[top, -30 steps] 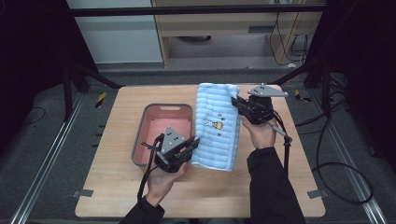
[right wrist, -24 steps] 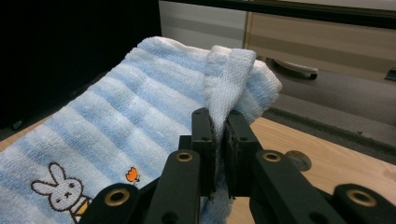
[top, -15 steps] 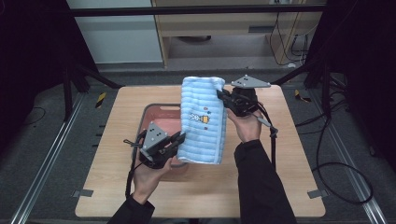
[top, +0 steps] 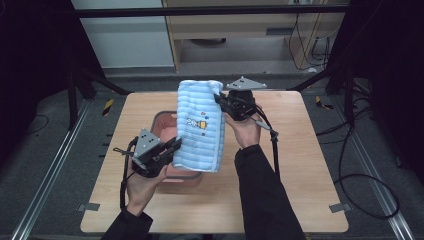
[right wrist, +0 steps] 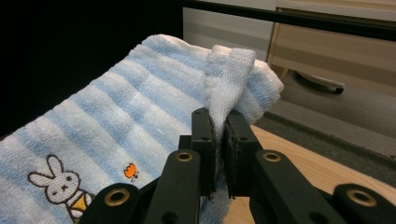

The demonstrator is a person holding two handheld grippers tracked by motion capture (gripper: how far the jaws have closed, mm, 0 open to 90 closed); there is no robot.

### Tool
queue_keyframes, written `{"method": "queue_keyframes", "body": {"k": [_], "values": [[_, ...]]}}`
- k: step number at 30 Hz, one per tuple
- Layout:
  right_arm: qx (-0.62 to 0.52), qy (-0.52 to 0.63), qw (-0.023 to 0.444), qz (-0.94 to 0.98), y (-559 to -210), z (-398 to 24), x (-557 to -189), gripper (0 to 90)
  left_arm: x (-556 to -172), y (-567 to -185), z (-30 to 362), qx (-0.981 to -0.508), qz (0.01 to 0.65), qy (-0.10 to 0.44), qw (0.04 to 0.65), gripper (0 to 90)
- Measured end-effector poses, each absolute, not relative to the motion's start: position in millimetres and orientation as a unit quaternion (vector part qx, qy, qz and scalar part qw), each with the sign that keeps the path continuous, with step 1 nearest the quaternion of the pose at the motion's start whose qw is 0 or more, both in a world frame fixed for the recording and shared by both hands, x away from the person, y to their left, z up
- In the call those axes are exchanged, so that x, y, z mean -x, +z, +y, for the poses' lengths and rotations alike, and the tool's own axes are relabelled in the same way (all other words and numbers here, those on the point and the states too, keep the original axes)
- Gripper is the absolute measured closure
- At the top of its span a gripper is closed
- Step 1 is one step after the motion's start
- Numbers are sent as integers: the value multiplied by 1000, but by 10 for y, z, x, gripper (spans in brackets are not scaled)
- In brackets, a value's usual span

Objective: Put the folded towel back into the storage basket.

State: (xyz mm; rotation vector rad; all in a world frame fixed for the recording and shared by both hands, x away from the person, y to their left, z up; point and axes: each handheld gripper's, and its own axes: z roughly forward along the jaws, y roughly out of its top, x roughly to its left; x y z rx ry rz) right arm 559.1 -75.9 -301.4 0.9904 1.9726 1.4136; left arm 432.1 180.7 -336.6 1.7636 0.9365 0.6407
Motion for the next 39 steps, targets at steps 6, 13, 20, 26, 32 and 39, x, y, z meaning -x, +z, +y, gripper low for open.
{"method": "queue_keyframes", "body": {"k": [6, 13, 20, 26, 32, 39], "values": [[-361, 523, 253, 729, -3018, -636, -5662, 842, -4353, -3371, 1924, -723, 397, 269, 497, 834], [-358, 527, 247, 730, -3027, -498, -5728, 842, -4386, -3381, 2022, -717, 406, 272, 497, 834], [-357, 530, 238, 731, -3094, -368, -5793, 842, -4416, -3411, 2156, -714, 416, 276, 491, 834], [-355, 532, 234, 733, -3143, -289, -5841, 842, -4441, -3434, 2223, -711, 423, 278, 488, 834], [-355, 535, 227, 733, -3201, -206, -5905, 842, -4486, -3487, 2294, -709, 432, 280, 482, 834], [-350, 528, 224, 740, -3315, -115, -5965, 842, -4550, -3607, 2341, -711, 445, 274, 471, 834]]}}
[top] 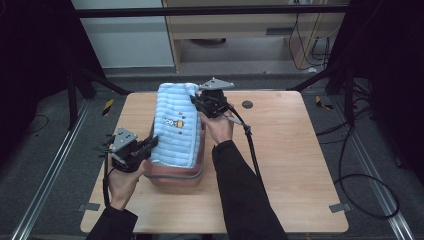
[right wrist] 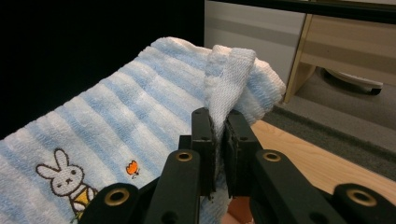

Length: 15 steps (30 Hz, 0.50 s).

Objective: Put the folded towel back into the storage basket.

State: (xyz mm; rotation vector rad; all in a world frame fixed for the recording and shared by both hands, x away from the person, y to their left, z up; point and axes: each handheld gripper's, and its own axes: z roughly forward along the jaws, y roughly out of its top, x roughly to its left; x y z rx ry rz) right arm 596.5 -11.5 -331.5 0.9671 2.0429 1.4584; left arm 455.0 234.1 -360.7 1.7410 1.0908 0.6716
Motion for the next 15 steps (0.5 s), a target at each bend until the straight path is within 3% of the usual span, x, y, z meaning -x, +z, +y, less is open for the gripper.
{"method": "queue_keyframes", "body": {"k": [15], "values": [[-358, 508, 223, 751, -3520, -61, -6040, 842, -4646, -3812, 2292, -725, 452, 267, 446, 834]]}}
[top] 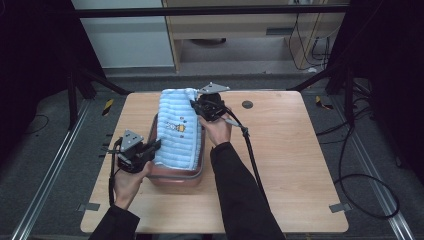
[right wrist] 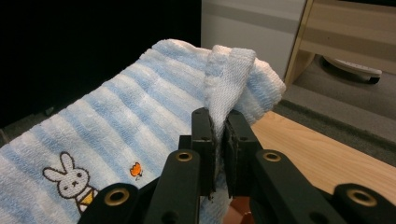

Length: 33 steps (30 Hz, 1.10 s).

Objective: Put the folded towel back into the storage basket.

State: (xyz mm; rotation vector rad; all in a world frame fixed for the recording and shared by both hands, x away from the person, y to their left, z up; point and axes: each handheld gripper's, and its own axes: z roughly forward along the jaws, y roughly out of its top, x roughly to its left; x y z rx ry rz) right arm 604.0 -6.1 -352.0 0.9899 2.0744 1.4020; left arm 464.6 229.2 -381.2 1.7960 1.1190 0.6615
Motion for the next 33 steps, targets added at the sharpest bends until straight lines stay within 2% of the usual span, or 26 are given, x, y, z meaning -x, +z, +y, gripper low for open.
{"method": "queue_keyframes", "body": {"k": [33], "values": [[-383, 478, 194, 766, -4081, 57, -6135, 841, -4706, -4165, 2330, -745, 476, 252, 395, 833]]}}
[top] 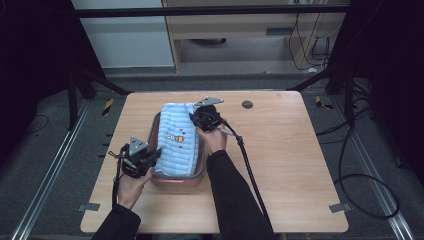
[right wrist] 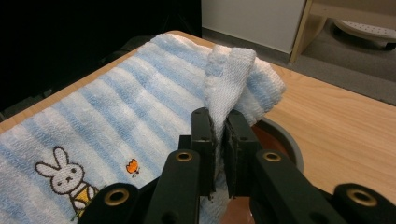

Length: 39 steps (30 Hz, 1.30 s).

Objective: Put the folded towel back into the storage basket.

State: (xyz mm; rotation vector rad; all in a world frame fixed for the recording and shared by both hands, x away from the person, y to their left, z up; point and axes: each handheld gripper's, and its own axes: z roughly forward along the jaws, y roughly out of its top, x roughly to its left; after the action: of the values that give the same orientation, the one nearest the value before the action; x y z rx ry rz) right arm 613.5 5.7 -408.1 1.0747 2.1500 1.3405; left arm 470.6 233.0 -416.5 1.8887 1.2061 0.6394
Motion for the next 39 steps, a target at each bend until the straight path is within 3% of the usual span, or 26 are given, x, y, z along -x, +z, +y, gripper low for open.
{"method": "queue_keyframes", "body": {"k": [30, 34, 36, 38, 39], "values": [[-397, 444, 173, 785, -4368, 93, -6171, 823, -4730, -4349, 2301, -758, 487, 240, 363, 802], [-393, 434, 170, 793, -4397, 113, -6175, 790, -4743, -4369, 2314, -757, 490, 243, 357, 726], [-390, 425, 177, 797, -4408, 120, -6174, 711, -4740, -4354, 2333, -756, 489, 245, 360, 700], [-391, 425, 180, 797, -4407, 117, -6173, 691, -4736, -4346, 2337, -755, 489, 246, 361, 699], [-395, 425, 187, 793, -4389, 97, -6172, 616, -4728, -4334, 2345, -753, 489, 247, 364, 695]]}}
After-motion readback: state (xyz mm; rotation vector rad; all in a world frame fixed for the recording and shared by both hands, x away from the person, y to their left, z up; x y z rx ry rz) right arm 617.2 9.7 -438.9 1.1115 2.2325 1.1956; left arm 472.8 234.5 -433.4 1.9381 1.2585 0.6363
